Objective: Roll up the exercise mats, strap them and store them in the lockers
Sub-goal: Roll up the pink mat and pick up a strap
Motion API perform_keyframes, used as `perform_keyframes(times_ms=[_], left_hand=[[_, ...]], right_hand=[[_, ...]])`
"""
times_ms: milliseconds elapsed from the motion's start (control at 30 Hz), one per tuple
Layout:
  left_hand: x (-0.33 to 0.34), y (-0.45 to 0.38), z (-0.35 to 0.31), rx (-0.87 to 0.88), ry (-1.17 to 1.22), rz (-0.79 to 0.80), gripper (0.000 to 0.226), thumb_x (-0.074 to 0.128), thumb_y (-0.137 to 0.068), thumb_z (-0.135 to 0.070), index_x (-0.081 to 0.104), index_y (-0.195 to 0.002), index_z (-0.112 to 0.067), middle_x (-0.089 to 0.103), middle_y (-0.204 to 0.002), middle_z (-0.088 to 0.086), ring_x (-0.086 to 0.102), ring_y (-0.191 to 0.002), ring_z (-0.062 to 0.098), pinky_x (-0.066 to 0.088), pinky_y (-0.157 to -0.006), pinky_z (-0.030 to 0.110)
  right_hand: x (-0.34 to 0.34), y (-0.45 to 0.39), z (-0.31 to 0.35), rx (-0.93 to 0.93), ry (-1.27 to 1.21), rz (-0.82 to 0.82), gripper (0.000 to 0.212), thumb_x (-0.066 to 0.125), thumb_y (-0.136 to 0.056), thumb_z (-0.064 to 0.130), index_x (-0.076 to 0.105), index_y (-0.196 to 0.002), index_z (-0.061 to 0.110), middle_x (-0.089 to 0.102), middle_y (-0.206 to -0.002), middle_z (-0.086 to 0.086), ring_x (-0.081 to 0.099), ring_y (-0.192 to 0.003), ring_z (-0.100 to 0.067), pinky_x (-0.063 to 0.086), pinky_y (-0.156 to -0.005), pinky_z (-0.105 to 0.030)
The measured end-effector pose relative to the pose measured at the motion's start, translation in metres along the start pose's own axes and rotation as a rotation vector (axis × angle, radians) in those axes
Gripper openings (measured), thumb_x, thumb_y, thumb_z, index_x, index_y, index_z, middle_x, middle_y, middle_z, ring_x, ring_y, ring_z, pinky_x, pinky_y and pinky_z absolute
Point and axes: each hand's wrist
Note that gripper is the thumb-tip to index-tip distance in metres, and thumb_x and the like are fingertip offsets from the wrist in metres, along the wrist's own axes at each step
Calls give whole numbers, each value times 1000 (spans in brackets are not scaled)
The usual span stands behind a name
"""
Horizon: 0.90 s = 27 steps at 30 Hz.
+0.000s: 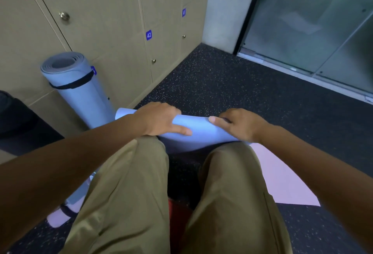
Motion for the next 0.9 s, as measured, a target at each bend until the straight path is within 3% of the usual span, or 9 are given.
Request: perform_keyframes(times_ms=[133,267,400,500,633,800,900], left_hand=[[-7,-19,6,-68,238,211,67,52,-67,-92,66,-82,-28,70,-82,-4,67,-80,21,47,-70,37],[-7,-29,10,-72,336,302,74,48,-60,-95,72,-95,-33,74,-90,-10,69,-88,16,53,-86,37],[0,-28,7,-10,203,144,87,29,-64,-97,63,-87,-20,65,-82,-4,62,-82,21,45,-75,39],[20,-18,11,73,-39,-71,89,16,-69,-100,51,-93,-22,56,-85,-8,57,-80,20,38,-67,38],[39,-14,19,107,-200,-167,86,31,-63,-104,39,-95,-25,57,-88,-6,58,-80,23,39,-66,37],[30,-27,17,28,-122,-45,79,49,-60,-101,43,-86,-27,60,-77,-5,57,-74,25,34,-64,38],[26,-34,19,0,16,85,71,57,-64,-95,51,-83,-27,62,-76,-8,59,-76,20,39,-66,38]], right_hand=[[20,1,-3,5,136,-141,70,16,-91,79,60,-100,24,66,-107,-3,61,-103,-29,48,-86,-43],[24,-7,-5,78,132,-149,85,2,-83,85,63,-91,26,71,-99,-6,64,-97,-31,48,-80,-41],[16,-21,-8,140,65,15,72,11,-94,78,63,-91,29,70,-112,-9,61,-106,-30,47,-92,-45],[13,-34,-14,195,-60,151,79,17,-96,77,69,-109,19,66,-124,-10,59,-112,-29,44,-99,-45],[13,-50,-20,280,-196,285,84,24,-92,82,62,-135,20,56,-145,-5,53,-130,-28,36,-107,-42],[14,-61,-21,306,-209,340,91,25,-91,84,53,-146,17,44,-157,-6,42,-142,-27,26,-116,-43],[17,-59,-19,274,-179,307,89,21,-93,82,56,-140,15,48,-153,-9,47,-136,-29,30,-113,-42]])
Point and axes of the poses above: each hand's wrist, its own y-axis away from the middle knuckle, its own x-axis out of the palm, z = x × y
